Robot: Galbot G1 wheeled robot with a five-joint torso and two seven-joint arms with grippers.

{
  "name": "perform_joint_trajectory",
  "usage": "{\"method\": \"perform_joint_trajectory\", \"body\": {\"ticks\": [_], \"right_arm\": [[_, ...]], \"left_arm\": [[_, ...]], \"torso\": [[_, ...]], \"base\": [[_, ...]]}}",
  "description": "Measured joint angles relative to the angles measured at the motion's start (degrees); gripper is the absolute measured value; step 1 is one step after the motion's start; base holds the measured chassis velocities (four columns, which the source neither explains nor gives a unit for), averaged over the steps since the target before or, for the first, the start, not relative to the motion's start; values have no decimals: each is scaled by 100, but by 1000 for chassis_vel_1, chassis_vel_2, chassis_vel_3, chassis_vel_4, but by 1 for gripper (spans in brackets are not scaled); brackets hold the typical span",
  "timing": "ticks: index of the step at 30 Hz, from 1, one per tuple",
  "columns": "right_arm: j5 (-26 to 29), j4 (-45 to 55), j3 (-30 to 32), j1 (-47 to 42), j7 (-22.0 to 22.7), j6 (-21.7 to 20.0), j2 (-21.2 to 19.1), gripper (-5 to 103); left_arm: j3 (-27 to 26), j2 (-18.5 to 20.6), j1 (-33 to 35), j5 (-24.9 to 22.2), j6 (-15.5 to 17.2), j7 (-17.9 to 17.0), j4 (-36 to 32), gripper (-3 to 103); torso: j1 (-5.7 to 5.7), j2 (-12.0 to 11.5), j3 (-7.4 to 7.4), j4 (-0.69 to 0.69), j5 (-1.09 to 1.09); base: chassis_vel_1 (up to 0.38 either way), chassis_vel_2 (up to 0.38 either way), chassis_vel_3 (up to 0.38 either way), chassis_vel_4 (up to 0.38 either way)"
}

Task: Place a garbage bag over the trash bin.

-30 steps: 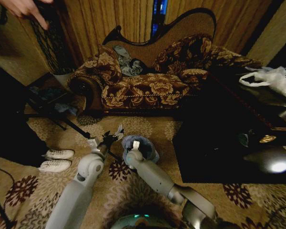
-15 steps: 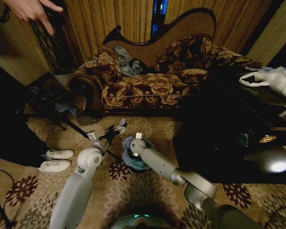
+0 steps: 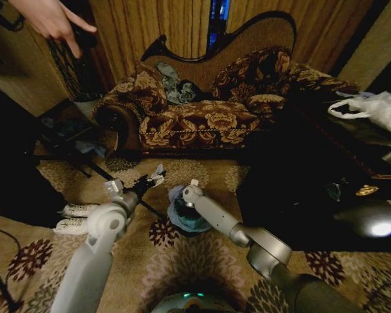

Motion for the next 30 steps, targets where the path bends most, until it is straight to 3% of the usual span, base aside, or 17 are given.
{"method": "perform_joint_trajectory", "body": {"ticks": [6,18,30], "right_arm": [[-138,-337,9,41,-178,6,6,0],[-561,-617,53,-261,-392,251,5,0],[-44,1065,-34,-546,616,133,4,-3]], "left_arm": [[-462,283,293,45,2,286,314,100],[-371,310,176,42,-145,326,377,100],[-95,251,79,82,-275,358,488,100]], "torso": [[0,0,0,3,-1],[0,0,0,1,0],[0,0,0,2,-1]], "base": [[0,0,0,0],[0,0,0,0],[0,0,0,0]]}}
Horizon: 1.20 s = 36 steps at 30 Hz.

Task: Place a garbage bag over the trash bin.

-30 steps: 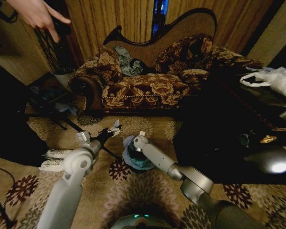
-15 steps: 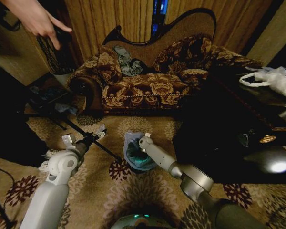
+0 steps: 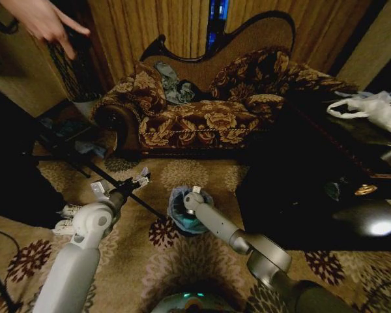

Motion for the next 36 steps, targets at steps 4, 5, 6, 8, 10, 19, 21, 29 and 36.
{"method": "perform_joint_trajectory", "body": {"ticks": [4,5,6,8,10,19,21,29,36], "right_arm": [[181,568,-130,13,263,-62,-8,12],[209,695,-175,28,347,-62,-32,17],[209,695,-175,28,347,-62,-32,17],[277,1082,-341,77,521,-62,-183,23],[321,1358,-486,99,600,-62,-312,28],[339,2660,-913,179,994,-18,-1012,66],[336,2735,-918,198,1010,-17,-1064,71],[499,3481,-911,293,1253,23,-1523,99],[588,4452,-740,198,1462,44,-2184,100]], "left_arm": [[70,-33,-20,8,-53,29,50,100],[81,-41,-23,10,-70,43,66,100],[81,-41,-23,10,-70,43,66,100],[94,-70,-27,38,-91,104,86,100],[98,-83,-27,51,-93,139,87,100],[295,-217,-28,312,-211,445,324,100],[329,-230,-43,372,-245,517,372,100],[443,-255,-142,645,-264,897,497,100],[527,-107,-161,1969,-214,2145,437,100]], "torso": [[0,0,0,1,1],[0,0,0,1,1],[0,0,0,1,1],[0,0,0,0,-2],[0,0,0,0,-1],[0,0,0,0,1],[0,0,0,0,1],[1,0,0,1,1],[0,0,0,0,1]], "base": [[0,0,0,0],[0,0,0,0],[0,0,0,0],[0,0,0,0],[0,0,0,0],[0,0,0,0],[0,0,0,0],[0,0,0,0],[0,0,0,0]]}}
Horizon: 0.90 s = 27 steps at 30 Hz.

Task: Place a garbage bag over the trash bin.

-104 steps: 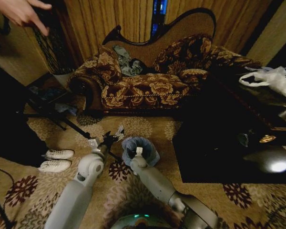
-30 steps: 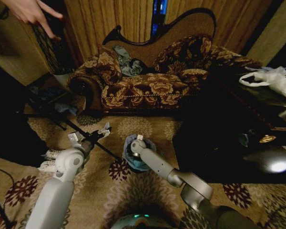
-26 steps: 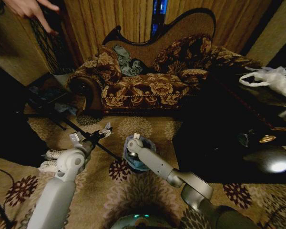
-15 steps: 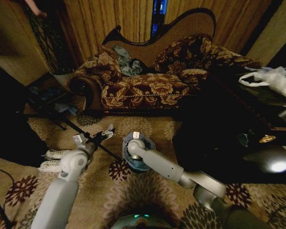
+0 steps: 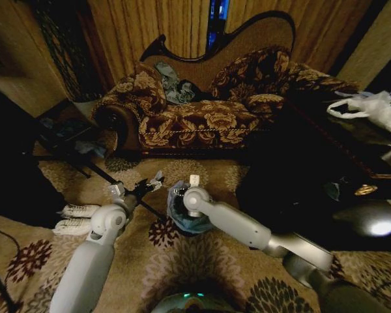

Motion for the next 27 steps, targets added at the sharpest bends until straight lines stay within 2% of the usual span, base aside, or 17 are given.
{"method": "perform_joint_trajectory", "body": {"ticks": [1,2,4,6,7,9,10,13,15,16,17,18,19,22,24,26,27], "right_arm": [[-72,174,74,-101,-49,5,-146,100],[-72,174,74,-101,-49,5,-146,100],[-491,474,259,-477,-440,95,-460,100],[-1022,619,454,-878,-921,231,-732,100],[-1022,619,454,-878,-921,231,-732,100],[-1744,718,865,-1430,-1566,432,-1048,100],[-1744,718,865,-1430,-1566,432,-1048,100],[-2401,765,1319,-1905,-2272,605,-1265,100],[-2612,636,1372,-1958,-2557,672,-1154,100],[-2612,636,1372,-1958,-2557,672,-1154,100],[-2700,604,1421,-2023,-2654,717,-1134,100],[-2739,599,1447,-2064,-2667,751,-1132,100],[-2739,599,1447,-2064,-2667,751,-1132,100],[-2775,581,1606,-2124,-2646,819,-1107,100],[-2777,575,1668,-2128,-2629,846,-1101,100],[-2776,562,1792,-2138,-2606,880,-1096,100],[-2776,562,1792,-2138,-2606,880,-1096,100]], "left_arm": [[20,57,-68,496,-94,398,78,100],[20,57,-68,496,-94,398,78,100],[133,170,-322,1399,-378,1110,375,100],[268,286,-587,1957,-763,1699,758,100],[268,286,-587,1957,-763,1699,758,100],[446,443,-890,2277,-1253,2155,1260,100],[446,443,-890,2277,-1253,2155,1260,100],[579,680,-1102,2305,-1757,2560,1727,100],[489,875,-1050,2287,-2062,2967,1853,100],[489,875,-1050,2287,-2062,2967,1853,100],[552,1001,-1114,2279,-2356,3392,2022,100],[631,1046,-1185,2279,-2455,3653,2115,100],[631,1046,-1185,2279,-2455,3653,2115,100],[926,1109,-1461,2416,-2659,4086,2460,100],[1060,1089,-1602,2452,-2769,4071,2653,100],[1288,1013,-1778,2359,-2769,3742,2879,100],[1288,1013,-1778,2359,-2769,3742,2879,100]], "torso": [[0,0,0,1,1],[0,0,0,1,1],[-1,0,0,0,1],[0,0,1,-1,1],[0,0,1,-1,1],[0,0,0,-3,2],[0,0,0,-3,2],[0,0,0,-10,-2],[0,0,0,0,5],[0,0,0,0,5],[0,0,0,5,2],[0,0,0,4,-2],[0,0,0,4,-2],[0,0,0,1,-1],[0,0,0,0,0],[0,0,0,-2,0],[0,0,0,-2,0]], "base": [[0,0,0,0],[0,0,0,0],[0,0,0,0],[0,0,0,0],[0,0,0,0],[0,0,0,0],[0,0,0,0],[0,0,0,0],[0,0,0,0],[0,0,0,0],[0,0,0,0],[0,0,0,0],[0,0,0,0],[0,0,0,0],[0,0,0,0],[0,0,0,0],[0,0,0,0]]}}
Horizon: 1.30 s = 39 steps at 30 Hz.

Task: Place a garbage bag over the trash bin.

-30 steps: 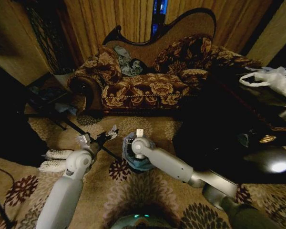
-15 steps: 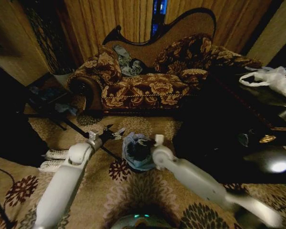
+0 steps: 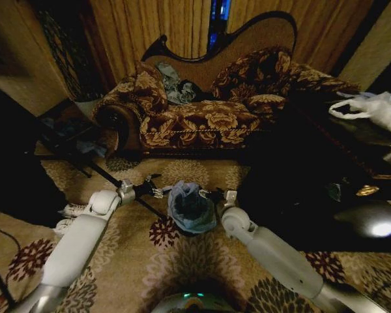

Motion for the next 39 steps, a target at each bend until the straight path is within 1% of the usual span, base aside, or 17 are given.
{"method": "perform_joint_trajectory", "body": {"ticks": [3,4,6,7,12,15,18,19,28,30,32,34,35,36,37,38,39], "right_arm": [[-147,4,142,-44,-66,62,-40,100],[-147,4,142,-44,-66,62,-40,100],[-349,48,256,-101,-248,119,-121,100],[-349,48,256,-101,-248,119,-121,100],[-456,117,292,-146,-286,204,-176,100],[-494,118,266,-163,-277,246,-143,100],[-518,92,264,-174,-272,272,-133,100],[-518,85,264,-186,-263,280,-133,100],[-490,62,291,-242,-242,332,-134,100],[-492,14,303,-255,-237,349,-133,100],[-502,-49,320,-279,-238,371,-133,100],[-503,-73,330,-293,-239,376,-133,100],[-503,-86,331,-299,-239,377,-131,100],[-503,-86,331,-299,-239,377,-131,100],[-504,-104,331,-301,-239,381,-130,100],[-505,-124,328,-301,-238,385,-130,100],[-507,-148,317,-301,-238,392,-125,100]], "left_arm": [[199,-165,-184,-322,-91,-161,367,100],[199,-165,-184,-322,-91,-161,367,100],[279,-292,-313,-397,-336,-139,689,100],[279,-292,-313,-397,-336,-139,689,100],[561,-351,-474,-391,-341,145,867,100],[861,-440,-694,-275,-532,378,1174,100],[1017,-452,-779,-258,-521,459,1258,100],[1073,-447,-809,-217,-422,518,1272,100],[1131,-438,-989,88,-234,647,1508,100],[1130,-436,-1017,156,-172,603,1525,100],[1139,-455,-1045,184,-80,366,1543,100],[1148,-478,-1060,184,-62,244,1567,101],[1157,-504,-1070,169,-55,121,1587,98],[1157,-504,-1070,169,-55,121,1587,98],[1163,-514,-1071,147,-51,50,1591,92],[1169,-524,-1071,126,-46,-29,1596,92],[1170,-545,-1071,99,-40,-128,1609,86]], "torso": [[0,0,0,3,0],[0,0,0,3,0],[0,0,0,2,-1],[0,0,0,2,-1],[0,0,0,1,1],[-1,0,0,2,0],[0,-1,0,1,0],[0,0,0,1,0],[-1,0,0,2,0],[0,0,0,2,0],[-1,0,0,2,0],[-1,0,0,2,0],[0,-1,0,2,0],[0,-1,0,2,0],[0,0,0,2,0],[0,0,0,2,0],[0,0,0,1,0]], "base": [[0,0,0,0],[0,0,0,0],[0,0,0,0],[0,0,0,0],[0,0,0,0],[0,0,0,0],[0,0,0,0],[0,0,0,0],[0,0,0,0],[0,0,0,0],[0,0,0,0],[0,0,0,0],[0,0,0,0],[0,0,0,0],[0,0,0,0],[0,0,0,0],[0,0,0,0]]}}
